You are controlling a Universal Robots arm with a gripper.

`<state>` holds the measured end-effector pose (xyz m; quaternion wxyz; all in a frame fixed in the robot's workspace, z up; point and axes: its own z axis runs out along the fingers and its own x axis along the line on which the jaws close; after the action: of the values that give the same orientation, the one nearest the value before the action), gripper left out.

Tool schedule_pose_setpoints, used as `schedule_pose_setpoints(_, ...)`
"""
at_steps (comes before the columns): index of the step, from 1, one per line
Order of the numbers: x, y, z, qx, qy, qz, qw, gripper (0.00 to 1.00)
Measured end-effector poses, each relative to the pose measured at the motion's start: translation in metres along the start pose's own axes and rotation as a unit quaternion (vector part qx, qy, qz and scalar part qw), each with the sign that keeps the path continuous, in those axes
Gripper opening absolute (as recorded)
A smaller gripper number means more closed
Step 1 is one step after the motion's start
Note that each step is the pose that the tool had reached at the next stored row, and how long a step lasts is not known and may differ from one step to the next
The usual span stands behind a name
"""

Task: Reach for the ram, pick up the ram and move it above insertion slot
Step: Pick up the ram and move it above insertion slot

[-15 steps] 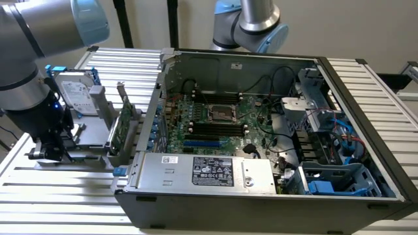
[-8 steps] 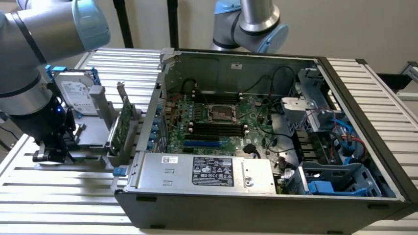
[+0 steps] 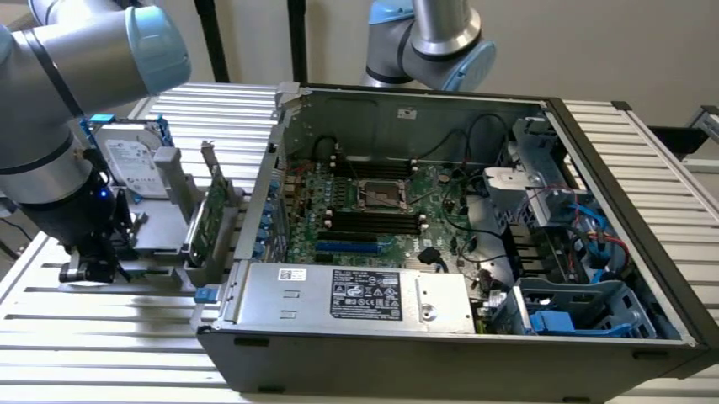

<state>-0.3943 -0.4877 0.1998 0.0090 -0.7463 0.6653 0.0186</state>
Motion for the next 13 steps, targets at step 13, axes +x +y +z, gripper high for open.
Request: schedule_pose_setpoints(13,0.0021,0.0002,0.0035,-0.0034,-0.0011,0.013,0.9999,0.16)
